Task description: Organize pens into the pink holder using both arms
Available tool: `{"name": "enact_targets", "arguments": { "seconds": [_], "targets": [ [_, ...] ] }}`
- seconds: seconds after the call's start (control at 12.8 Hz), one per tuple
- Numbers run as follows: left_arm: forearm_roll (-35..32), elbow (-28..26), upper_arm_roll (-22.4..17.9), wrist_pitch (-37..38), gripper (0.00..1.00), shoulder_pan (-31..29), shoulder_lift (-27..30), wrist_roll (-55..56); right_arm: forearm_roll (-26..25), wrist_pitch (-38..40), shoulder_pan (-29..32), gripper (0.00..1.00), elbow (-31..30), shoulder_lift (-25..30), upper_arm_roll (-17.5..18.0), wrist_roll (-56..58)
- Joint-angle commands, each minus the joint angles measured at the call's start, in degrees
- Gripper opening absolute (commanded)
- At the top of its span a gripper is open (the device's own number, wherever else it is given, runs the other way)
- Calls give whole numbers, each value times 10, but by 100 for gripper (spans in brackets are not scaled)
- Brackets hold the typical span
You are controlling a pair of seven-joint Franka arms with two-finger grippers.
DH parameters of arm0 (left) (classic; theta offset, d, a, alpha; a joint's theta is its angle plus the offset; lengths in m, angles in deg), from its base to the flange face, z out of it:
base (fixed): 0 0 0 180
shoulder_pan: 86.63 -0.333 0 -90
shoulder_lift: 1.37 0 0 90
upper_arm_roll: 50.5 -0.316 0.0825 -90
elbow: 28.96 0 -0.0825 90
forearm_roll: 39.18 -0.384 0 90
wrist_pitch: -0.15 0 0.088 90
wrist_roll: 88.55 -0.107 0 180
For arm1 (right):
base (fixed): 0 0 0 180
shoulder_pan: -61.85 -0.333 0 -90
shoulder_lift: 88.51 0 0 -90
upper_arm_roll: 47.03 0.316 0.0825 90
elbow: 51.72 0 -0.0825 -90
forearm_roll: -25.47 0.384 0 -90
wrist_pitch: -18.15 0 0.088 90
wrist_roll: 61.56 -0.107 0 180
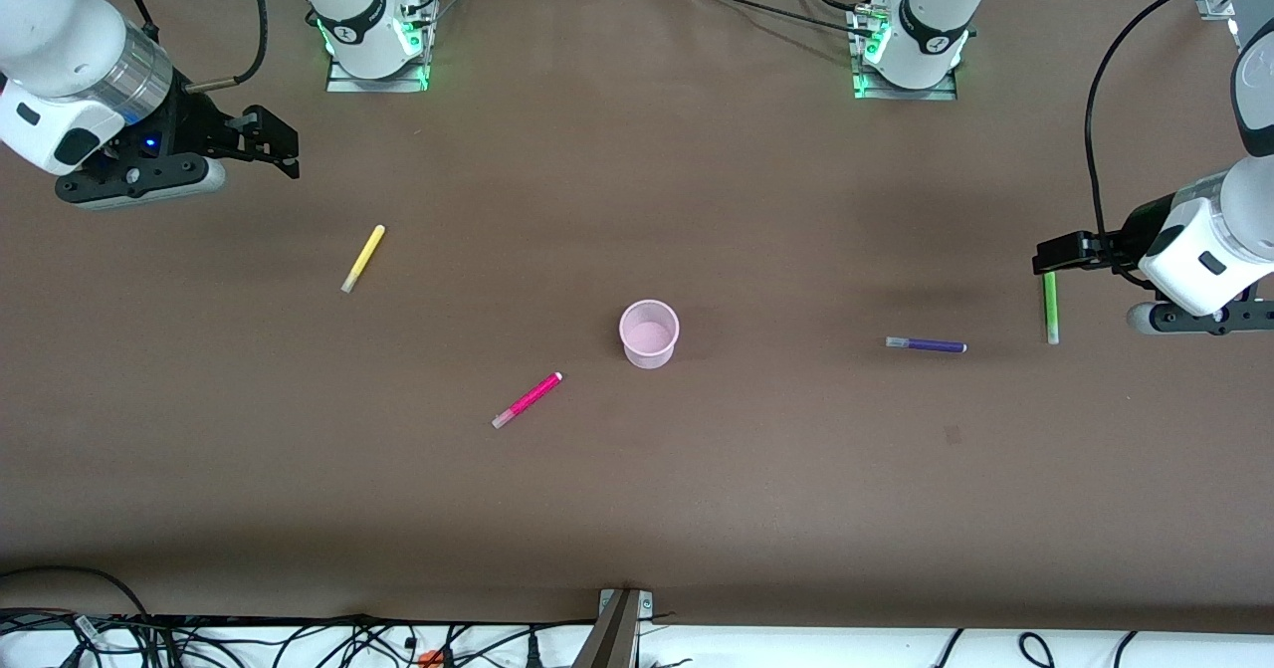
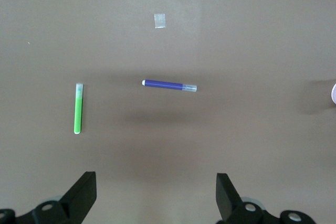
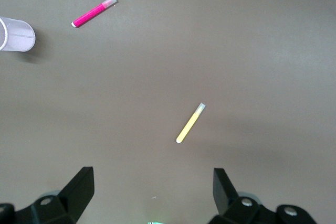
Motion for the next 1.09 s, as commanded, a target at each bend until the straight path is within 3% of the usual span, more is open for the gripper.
{"name": "enact_targets", "arguments": {
  "seconds": [0.0,0.16,0.31,0.78,1.02],
  "targets": [
    [-12,-6,-3,27,100,-13,-5,-4,-3,6,-2,100,6,-3,0,-8],
    [-2,-7,-3,31,100,-33,-26,-2,-1,-1,-4,100,-4,-5,0,-12],
    [-7,-30,-3,9,100,-33,-43,79,8,-19,-7,100,-4,-30,2,-34],
    [0,-192,6,-213,100,-27,-38,391,25,-175,-91,100,-2,-178,2,-263],
    [-8,-309,9,-387,100,-10,-37,688,63,-343,-134,100,4,-291,2,-400]
  ]
}}
